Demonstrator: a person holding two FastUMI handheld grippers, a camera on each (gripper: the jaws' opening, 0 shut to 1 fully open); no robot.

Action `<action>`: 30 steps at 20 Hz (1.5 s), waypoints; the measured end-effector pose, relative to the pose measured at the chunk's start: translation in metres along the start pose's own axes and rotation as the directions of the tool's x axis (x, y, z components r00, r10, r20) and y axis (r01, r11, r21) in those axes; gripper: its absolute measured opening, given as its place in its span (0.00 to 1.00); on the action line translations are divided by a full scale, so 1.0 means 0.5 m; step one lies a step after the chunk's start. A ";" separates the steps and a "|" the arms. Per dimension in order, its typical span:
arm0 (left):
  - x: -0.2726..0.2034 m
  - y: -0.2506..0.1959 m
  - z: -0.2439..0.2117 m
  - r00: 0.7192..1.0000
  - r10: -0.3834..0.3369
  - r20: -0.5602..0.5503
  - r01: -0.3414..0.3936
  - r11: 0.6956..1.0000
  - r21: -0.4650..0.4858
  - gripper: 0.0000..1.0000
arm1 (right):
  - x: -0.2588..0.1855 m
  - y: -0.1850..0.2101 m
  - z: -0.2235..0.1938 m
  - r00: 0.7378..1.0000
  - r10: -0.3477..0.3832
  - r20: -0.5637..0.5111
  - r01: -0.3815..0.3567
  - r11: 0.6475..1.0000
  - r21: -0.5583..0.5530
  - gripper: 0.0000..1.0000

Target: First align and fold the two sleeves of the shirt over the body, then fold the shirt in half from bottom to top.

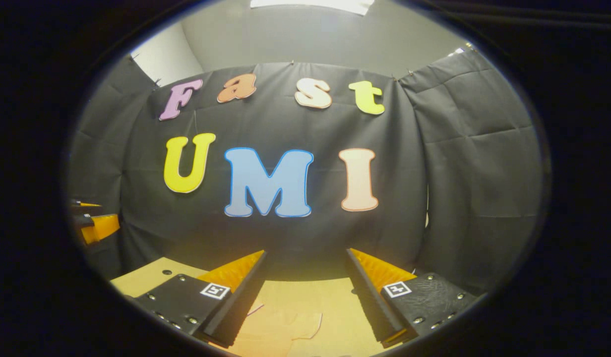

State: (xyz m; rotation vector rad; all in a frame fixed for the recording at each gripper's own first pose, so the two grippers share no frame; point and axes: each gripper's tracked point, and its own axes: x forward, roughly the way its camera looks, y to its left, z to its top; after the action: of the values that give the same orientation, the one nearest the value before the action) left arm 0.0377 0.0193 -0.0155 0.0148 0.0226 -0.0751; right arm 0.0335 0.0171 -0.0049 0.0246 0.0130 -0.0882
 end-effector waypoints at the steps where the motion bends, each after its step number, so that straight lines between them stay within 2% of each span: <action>1: -0.003 0.001 0.002 1.000 0.001 0.000 -0.001 1.000 0.001 0.99 | 0.003 0.000 -0.005 1.000 0.000 -0.005 0.000 1.000 -0.005 0.96; 2: -0.005 0.002 0.003 1.000 0.000 0.001 0.000 1.000 0.001 0.95 | 0.008 -0.001 -0.015 1.000 0.000 -0.015 0.000 1.000 -0.012 0.96; 3: -0.003 0.003 0.009 1.000 -0.001 0.002 0.001 1.000 0.001 0.95 | 0.015 -0.001 -0.031 1.000 0.001 -0.031 -0.001 1.000 -0.018 0.96; 4: -0.003 0.002 0.012 1.000 -0.002 0.005 0.002 1.000 0.003 0.99 | 0.030 -0.004 -0.058 0.998 -0.004 -0.067 0.002 1.000 -0.031 0.96; 5: -0.007 -0.001 0.013 1.000 -0.004 0.007 0.004 1.000 0.006 0.99 | 0.047 -0.011 -0.095 0.992 -0.021 -0.125 0.014 0.998 -0.053 0.96; 6: -0.011 -0.003 0.014 1.000 -0.004 0.009 0.004 1.000 0.009 0.99 | 0.059 -0.014 -0.131 0.982 -0.021 -0.186 0.009 0.998 -0.067 0.96; 7: -0.011 -0.002 0.017 1.000 -0.003 0.011 0.003 1.000 0.012 0.94 | 0.072 -0.014 -0.181 0.970 -0.017 -0.244 0.001 0.998 -0.064 0.96; 9: -0.008 0.000 0.022 1.000 0.002 0.009 -0.002 1.000 0.016 0.95 | 0.098 -0.012 -0.263 0.940 0.001 -0.341 -0.011 1.000 -0.026 0.97; 12: -0.019 0.013 0.018 1.000 0.015 -0.001 -0.015 1.000 0.020 0.99 | 0.138 -0.014 -0.374 0.885 0.015 -0.466 -0.003 1.000 0.027 0.97; 17: -0.024 0.046 0.006 0.998 0.059 -0.027 -0.058 0.998 0.023 0.99 | 0.180 -0.020 -0.554 0.763 0.022 -0.646 0.014 0.999 0.050 0.96; 18: -0.026 0.055 -0.001 0.997 0.072 -0.036 -0.071 0.997 0.024 0.95 | 0.187 -0.020 -0.586 0.739 0.020 -0.673 0.021 0.998 0.052 0.97; 19: -0.026 0.064 -0.003 0.995 0.084 -0.044 -0.083 0.996 0.024 0.95 | 0.192 -0.023 -0.616 0.716 0.016 -0.698 0.027 0.998 0.051 0.97; 20: -0.028 0.074 -0.009 0.994 0.097 -0.052 -0.096 0.995 0.025 0.95 | 0.198 -0.023 -0.643 0.700 0.013 -0.714 0.031 0.998 0.050 0.97; 21: -0.028 0.080 -0.013 0.992 0.109 -0.060 -0.108 0.994 0.026 0.99 | 0.205 -0.026 -0.665 0.683 0.008 -0.730 0.038 0.998 0.046 0.97; 22: -0.032 0.086 -0.014 0.990 0.121 -0.067 -0.119 0.993 0.027 0.95 | 0.205 -0.027 -0.682 0.668 0.006 -0.744 0.042 0.998 0.046 0.97; 23: -0.034 0.094 -0.018 0.989 0.131 -0.073 -0.129 0.991 0.029 0.99 | 0.210 -0.026 -0.697 0.656 0.007 -0.754 0.045 0.998 0.049 0.97; 24: -0.035 0.102 -0.021 0.987 0.140 -0.080 -0.138 0.990 0.031 0.99 | 0.211 -0.023 -0.714 0.643 0.009 -0.766 0.046 0.998 0.050 0.97; 26: -0.037 0.112 -0.029 0.984 0.152 -0.093 -0.149 0.988 0.034 0.99 | 0.206 -0.021 -0.746 0.605 0.012 -0.796 0.055 0.997 0.057 0.97; 28: -0.038 0.118 -0.035 0.982 0.160 -0.102 -0.158 0.987 0.028 0.90 | 0.198 -0.018 -0.770 0.572 0.017 -0.820 0.072 0.995 0.071 0.97; 30: -0.035 0.123 -0.039 0.980 0.164 -0.111 -0.162 0.986 0.025 0.93 | 0.191 -0.018 -0.788 0.549 0.018 -0.836 0.092 0.992 0.081 0.98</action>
State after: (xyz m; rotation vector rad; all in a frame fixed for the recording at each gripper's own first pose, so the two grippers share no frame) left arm 0.0242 0.0824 -0.0336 0.0367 0.1333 0.0899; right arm 0.1232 0.0098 -0.4001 0.1868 0.9979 -0.1137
